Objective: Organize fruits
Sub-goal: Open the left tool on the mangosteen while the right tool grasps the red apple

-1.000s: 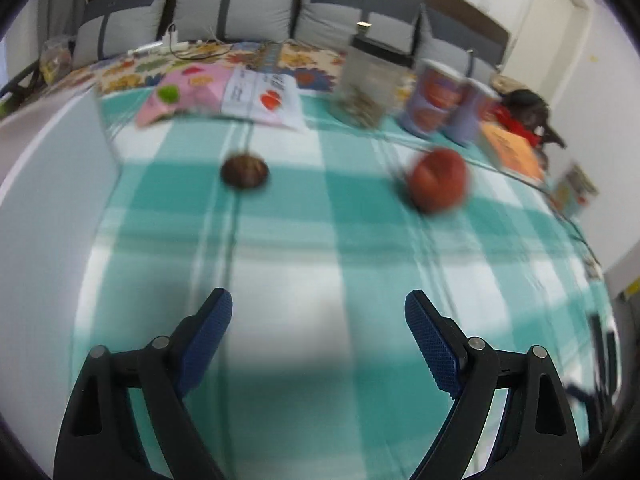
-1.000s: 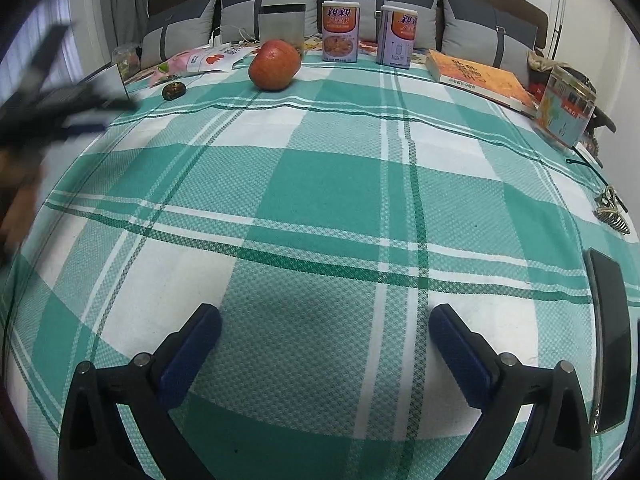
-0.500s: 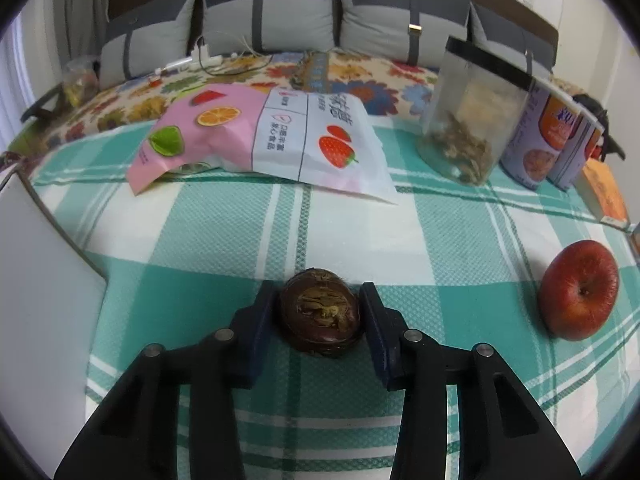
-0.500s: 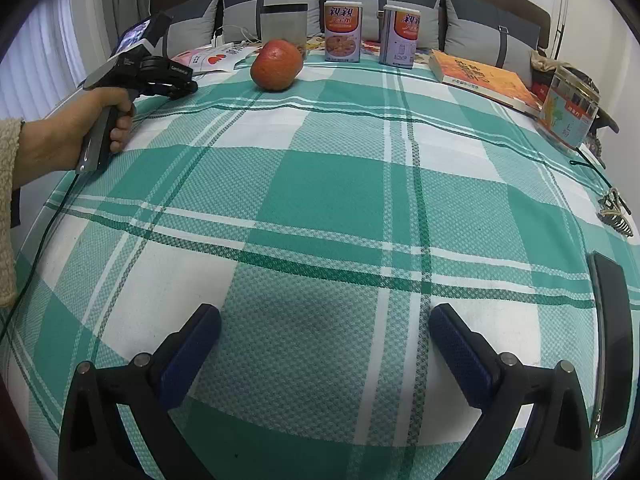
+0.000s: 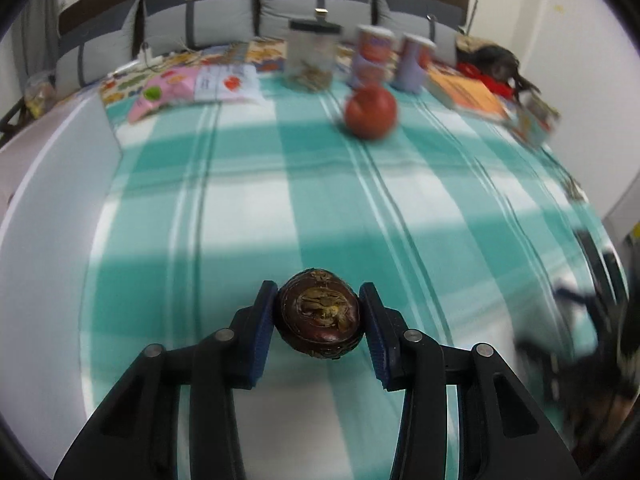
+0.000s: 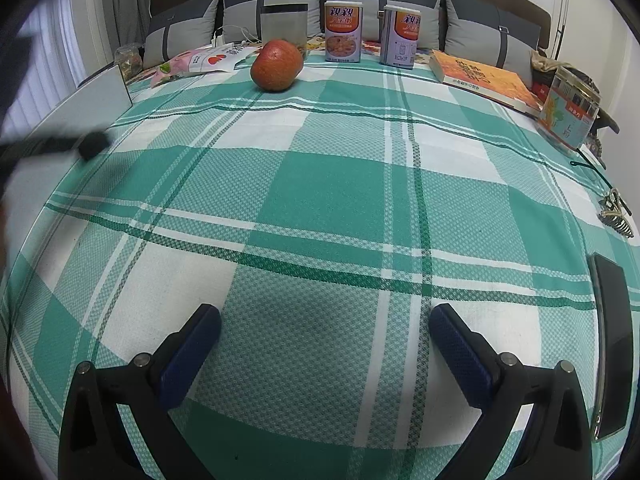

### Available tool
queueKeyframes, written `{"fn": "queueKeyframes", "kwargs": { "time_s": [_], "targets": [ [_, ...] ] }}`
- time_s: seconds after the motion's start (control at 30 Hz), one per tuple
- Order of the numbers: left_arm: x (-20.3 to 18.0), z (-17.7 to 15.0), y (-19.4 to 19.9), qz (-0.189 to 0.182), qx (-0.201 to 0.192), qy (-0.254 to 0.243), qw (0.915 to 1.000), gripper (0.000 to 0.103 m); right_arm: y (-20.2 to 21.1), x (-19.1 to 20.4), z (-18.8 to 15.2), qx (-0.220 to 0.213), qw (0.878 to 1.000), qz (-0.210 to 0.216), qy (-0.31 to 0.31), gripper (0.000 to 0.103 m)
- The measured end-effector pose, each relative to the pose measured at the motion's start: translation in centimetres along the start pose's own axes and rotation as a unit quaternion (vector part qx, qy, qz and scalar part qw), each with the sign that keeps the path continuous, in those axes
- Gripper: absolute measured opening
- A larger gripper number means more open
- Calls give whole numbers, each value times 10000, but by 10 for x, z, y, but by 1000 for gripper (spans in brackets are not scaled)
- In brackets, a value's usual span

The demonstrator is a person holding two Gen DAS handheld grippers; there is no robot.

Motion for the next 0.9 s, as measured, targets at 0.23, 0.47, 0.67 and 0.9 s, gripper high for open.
{"fn": "queueKeyframes", "kwargs": {
  "time_s": [0.23,0.47,0.67,0.9],
  "targets": [
    [0,-34,-8,310,-106,81,9994,69,0,0,0,1,10000,-1,1,103],
    [9,-44,-21,595,-71,82,9982,94,0,0,2,90,9999,45,22,103],
    [8,-45,-22,610,-80,71,9981,94,-16,0,81,127,9988,440,194,103],
    [9,-45,-22,613,-82,65,9981,95,-94,64,214,23,9784,54,2065,102]
  ]
}}
Point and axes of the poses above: each gripper's, at about its wrist camera, not at the fingertips, and y roughly against the way its jaws point, x to its left, z to its top, the point moved 2 cm from there along -y, roughly the way its jaws point, and after that the axes turned 11 degrees about z, right-handed, at the moved point
